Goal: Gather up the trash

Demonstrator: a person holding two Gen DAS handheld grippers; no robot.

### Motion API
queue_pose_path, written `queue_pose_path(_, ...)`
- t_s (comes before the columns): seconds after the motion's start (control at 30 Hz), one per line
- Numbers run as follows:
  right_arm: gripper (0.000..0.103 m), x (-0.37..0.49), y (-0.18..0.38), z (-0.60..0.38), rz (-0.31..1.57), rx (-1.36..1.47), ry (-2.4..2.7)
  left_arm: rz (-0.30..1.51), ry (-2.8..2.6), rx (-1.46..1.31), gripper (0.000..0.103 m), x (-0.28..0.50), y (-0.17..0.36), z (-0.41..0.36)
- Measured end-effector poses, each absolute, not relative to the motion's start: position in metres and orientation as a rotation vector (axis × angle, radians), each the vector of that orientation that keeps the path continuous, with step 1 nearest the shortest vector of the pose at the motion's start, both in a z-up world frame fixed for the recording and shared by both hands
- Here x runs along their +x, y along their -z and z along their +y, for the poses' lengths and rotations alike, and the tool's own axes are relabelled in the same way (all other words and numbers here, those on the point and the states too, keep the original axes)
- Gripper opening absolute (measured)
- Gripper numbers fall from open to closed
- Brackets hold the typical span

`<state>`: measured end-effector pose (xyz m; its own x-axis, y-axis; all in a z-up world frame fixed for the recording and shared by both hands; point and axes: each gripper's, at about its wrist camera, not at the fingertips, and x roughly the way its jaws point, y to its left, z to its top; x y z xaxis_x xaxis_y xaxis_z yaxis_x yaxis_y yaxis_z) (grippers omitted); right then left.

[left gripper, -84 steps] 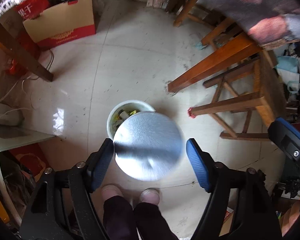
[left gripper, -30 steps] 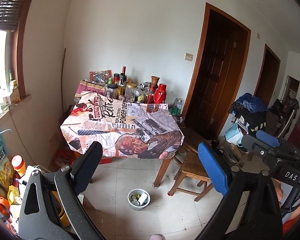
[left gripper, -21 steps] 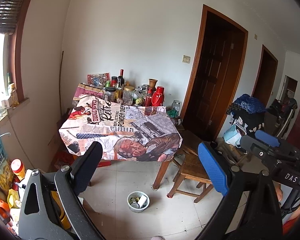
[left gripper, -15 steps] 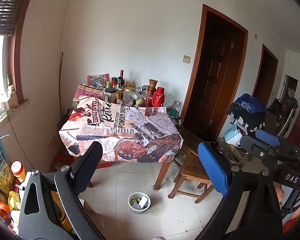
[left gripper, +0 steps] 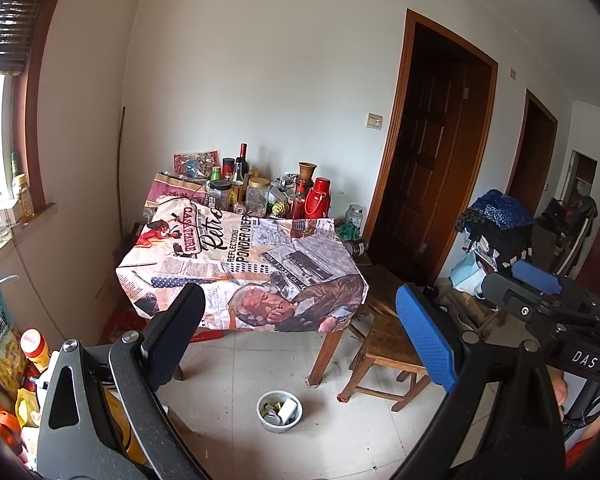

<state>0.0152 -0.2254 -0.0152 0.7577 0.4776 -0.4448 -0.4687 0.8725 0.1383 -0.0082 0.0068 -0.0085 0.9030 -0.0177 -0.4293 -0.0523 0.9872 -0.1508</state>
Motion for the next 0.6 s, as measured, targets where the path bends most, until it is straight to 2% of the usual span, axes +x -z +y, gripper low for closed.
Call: queue_pose_path(0.6,0.086,0.026,0.010,-0.220,0.479,0.017,-0.514,0.432,-0.024,-0.156,0.100,0.003,0.002,0.005)
